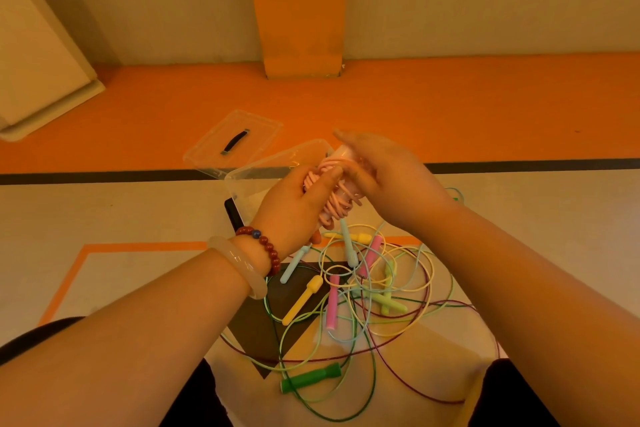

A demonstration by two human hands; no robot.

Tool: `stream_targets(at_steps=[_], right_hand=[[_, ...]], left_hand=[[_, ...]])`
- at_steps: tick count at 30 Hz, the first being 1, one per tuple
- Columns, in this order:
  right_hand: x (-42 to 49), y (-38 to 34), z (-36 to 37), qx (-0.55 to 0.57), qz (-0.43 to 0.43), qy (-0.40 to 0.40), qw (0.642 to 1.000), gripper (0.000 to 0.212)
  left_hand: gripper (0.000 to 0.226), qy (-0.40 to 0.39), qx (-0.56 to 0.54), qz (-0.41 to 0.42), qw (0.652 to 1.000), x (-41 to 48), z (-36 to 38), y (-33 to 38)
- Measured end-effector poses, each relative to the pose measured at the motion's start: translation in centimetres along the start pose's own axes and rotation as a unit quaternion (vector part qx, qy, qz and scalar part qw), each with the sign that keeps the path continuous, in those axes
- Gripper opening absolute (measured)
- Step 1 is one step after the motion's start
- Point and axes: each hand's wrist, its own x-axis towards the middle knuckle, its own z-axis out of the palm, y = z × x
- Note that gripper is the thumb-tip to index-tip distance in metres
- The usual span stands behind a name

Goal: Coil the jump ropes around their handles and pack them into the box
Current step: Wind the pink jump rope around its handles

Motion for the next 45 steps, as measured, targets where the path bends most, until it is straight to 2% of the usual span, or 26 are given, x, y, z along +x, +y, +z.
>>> stream_targets(at_steps=[5,9,13,18,21,23,26,29,32,35,38,40,42,45], right_hand=[[-0.4,0.2,0.2,-0.184,-0.015,0.018,0.983,0.052],[-0.7,1.2,0.9,-0.227,-0.055,0.096,0.968,0.055],[-0.7,0.8,0.9,-0.095,-0.036,0.124,0.987,0.029],[-0.8,0.4,1.5,0.003,-0.023,0.152,0.988,0.018],[-1.0,-0.5,1.6,0.123,0.060,0.139,0.981,0.013],[-0.9,-0.7,1.4,0.176,0.107,0.149,0.967,0.006],[-0.7,-0.8,1.1,0.232,0.143,0.159,0.949,0.009],[-0.6,-0.9,0.8,0.284,0.168,0.148,0.932,0.007],[-0.6,-0.8,0.1,0.313,0.158,0.132,0.927,0.008],[-0.7,-0.9,-0.2,0.281,0.127,0.082,0.948,0.003],[-0.5,-1.0,-0.4,0.220,0.135,-0.015,0.966,0.014],[-0.1,-0.8,-1.1,0.146,0.120,-0.061,0.980,0.013],[0.3,-0.6,-1.8,0.060,0.096,-0.065,0.991,0.012],[0.3,-0.7,-2.1,0.055,0.087,-0.020,0.994,0.007]], left_hand=[[0.035,0.023,-0.003,-0.021,0.999,0.3,0.3,-0.2],[0.038,0.049,-0.025,-0.054,0.997,0.6,0.4,-0.3],[0.047,0.045,-0.059,-0.092,0.993,0.7,0.1,-0.2],[0.063,0.038,-0.138,-0.129,0.981,0.8,-0.2,0.0],[0.064,0.030,-0.164,-0.128,0.978,0.9,-0.5,0.2],[0.061,0.021,-0.188,-0.133,0.973,0.8,-0.5,0.5],[0.047,0.007,-0.223,-0.135,0.965,0.8,-0.6,0.7],[0.030,-0.009,-0.249,-0.132,0.959,0.8,-0.7,0.6],[0.026,-0.009,-0.254,-0.130,0.958,0.9,-0.9,0.7],[0.029,0.011,-0.242,-0.138,0.960,1.3,-1.0,0.4],[0.031,0.027,-0.225,-0.148,0.963,1.5,-1.1,0.0],[0.029,0.021,-0.215,-0.145,0.966,1.4,-1.1,-0.2],[0.027,0.009,-0.222,-0.140,0.965,1.3,-0.9,-0.2],[0.026,-0.006,-0.248,-0.136,0.959,1.4,-0.7,0.2]])
